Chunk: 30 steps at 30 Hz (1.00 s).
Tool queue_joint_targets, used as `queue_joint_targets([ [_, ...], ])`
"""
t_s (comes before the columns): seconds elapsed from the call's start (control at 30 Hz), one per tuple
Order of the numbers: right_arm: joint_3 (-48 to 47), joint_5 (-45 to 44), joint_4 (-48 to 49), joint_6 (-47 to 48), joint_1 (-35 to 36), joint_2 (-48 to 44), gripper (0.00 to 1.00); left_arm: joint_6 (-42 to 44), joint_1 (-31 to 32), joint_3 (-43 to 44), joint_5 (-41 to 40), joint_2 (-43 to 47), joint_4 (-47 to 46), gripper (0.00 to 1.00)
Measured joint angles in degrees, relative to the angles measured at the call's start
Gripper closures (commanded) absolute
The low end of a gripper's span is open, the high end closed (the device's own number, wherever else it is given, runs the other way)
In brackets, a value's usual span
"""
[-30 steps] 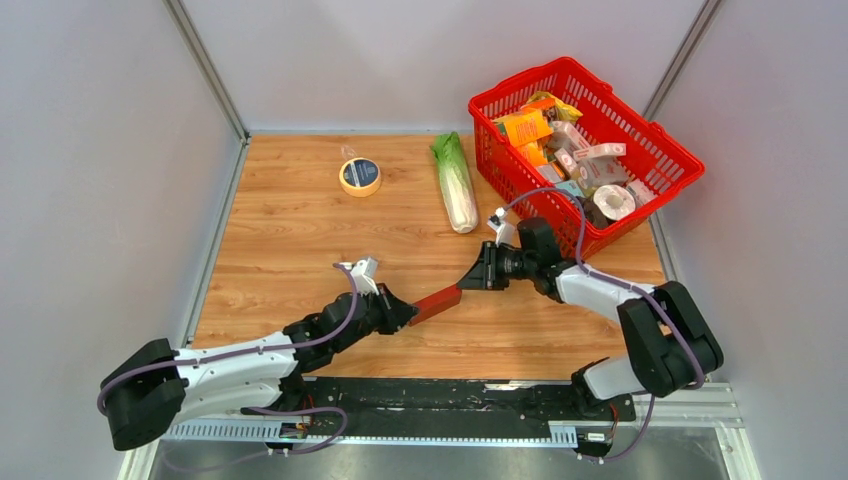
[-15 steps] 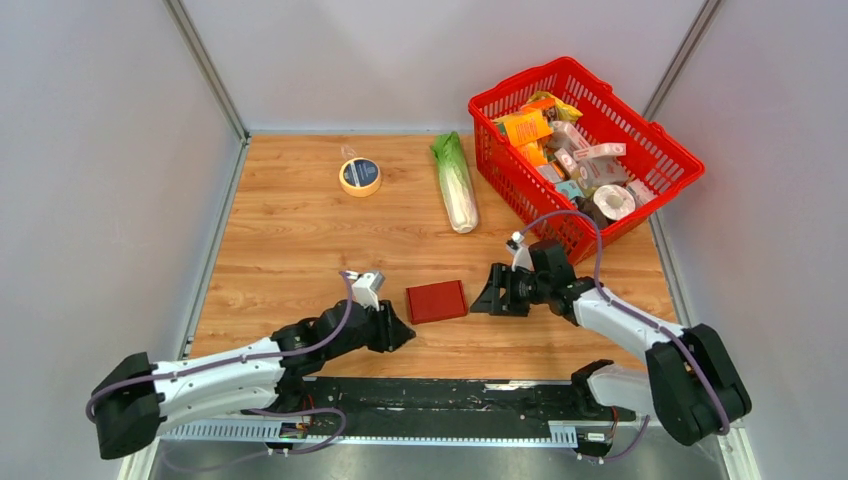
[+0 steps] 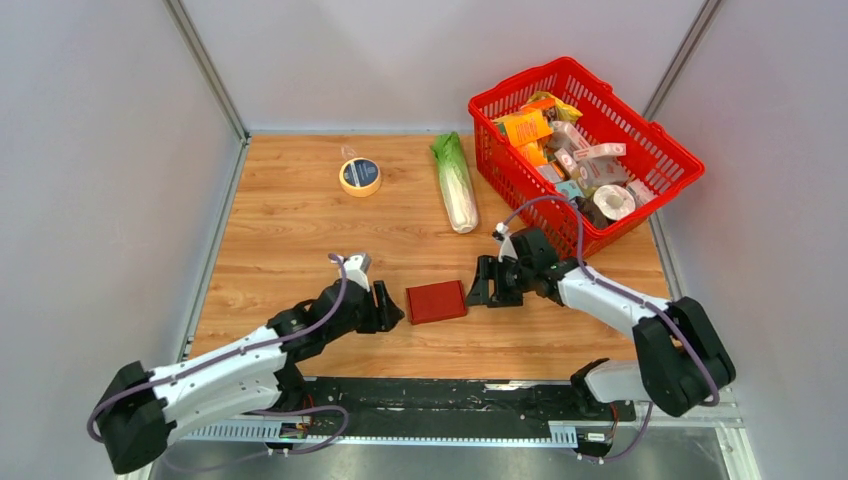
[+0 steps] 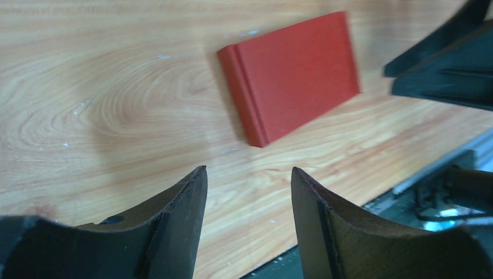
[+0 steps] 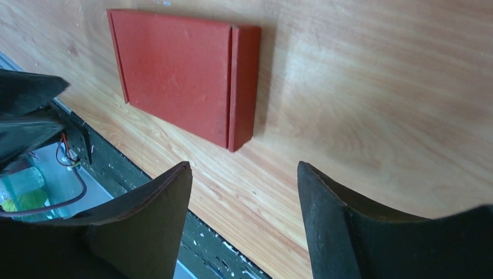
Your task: Fold the paper box
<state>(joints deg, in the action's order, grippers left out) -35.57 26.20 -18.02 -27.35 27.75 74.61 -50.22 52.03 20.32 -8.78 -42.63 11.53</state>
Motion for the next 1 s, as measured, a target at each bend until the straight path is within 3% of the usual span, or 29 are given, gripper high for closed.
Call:
queue_joint_targets([
  [0.3,-6.1,-2.2,2.3,-0.7,2.7,10.9,0.43,-0.5,-5.6,5.0,5.3,-23.8,-7.2,0.41],
  [0.47,-6.2,-2.0,4.6,-2.5,4.7,14.2,0.52,-0.7,-6.1,7.9,7.2,-30.1,-12.7,0.49],
  [0.67,-6.2,-3.0,9.0,-6.4,8.9,14.7,0.59,-1.4,-9.6,7.5,8.7,-31.4,-14.4,0.56],
  [0.83,-6.7,-4.5,12.8,-10.8,13.4,16.7,0.59,-1.9,-13.5,5.1,8.2,-27.6,-12.0,0.58],
  [1.0,-13.5,-7.1,13.2,-13.4,15.6,22.6,0.59,-1.6,-17.6,4.0,6.4,-22.5,-7.0,0.58],
])
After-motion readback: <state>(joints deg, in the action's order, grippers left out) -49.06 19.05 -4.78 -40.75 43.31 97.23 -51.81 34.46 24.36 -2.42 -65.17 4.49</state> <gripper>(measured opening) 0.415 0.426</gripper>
